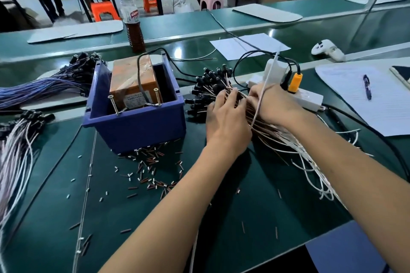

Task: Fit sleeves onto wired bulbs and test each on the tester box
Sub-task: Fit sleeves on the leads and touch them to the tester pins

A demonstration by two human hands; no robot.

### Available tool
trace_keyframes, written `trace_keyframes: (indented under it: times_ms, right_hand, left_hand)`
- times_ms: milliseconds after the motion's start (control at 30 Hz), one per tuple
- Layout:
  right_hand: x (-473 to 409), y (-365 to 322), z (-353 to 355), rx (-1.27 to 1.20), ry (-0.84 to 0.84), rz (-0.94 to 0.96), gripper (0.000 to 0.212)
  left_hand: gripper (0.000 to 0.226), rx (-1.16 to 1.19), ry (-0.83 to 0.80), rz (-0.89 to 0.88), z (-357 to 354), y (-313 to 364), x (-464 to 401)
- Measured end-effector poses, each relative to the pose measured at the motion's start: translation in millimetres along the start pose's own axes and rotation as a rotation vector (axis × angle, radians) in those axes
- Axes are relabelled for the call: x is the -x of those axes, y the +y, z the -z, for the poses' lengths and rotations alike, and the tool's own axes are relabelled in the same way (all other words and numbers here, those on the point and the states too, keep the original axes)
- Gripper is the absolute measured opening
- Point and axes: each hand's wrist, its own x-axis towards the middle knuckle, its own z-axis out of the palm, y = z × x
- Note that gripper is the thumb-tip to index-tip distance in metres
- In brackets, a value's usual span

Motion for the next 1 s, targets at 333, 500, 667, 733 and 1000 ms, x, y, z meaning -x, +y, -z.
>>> trace_keyframes:
  times_ms: [333,500,667,733,1000]
  right_hand:
    - [19.7,6.4,25.0,0.102,-0.263,-0.105,0.024]
    - [43.1,12.3,42.0,0.238,-0.460,-0.155,0.017]
    - [59.3,-4.8,69.0,0.487,-0.336,-0.110,0.033]
    - [61.5,-13.2,77.0,0.471,-0.156,-0.119,0.027]
    - [66.5,-103.9,43.1,-0.005,0.209,0.147,0.022]
  left_hand:
    - [0.064,-0.041,0.040,-0.022,-9.5,-1.1,-12.3]
    - [0.081,-0.157,-0.087,-0.026,-15.4,0.8,-13.4]
    - [0.082,-0.134,-0.115,-0.049,-9.1,0.5,-10.0]
    - [0.080,-0.049,-0.091,-0.070,0.5,0.9,-6.1]
    - [0.027,0.414,0.001,0.094,59.1,-31.9,51.2]
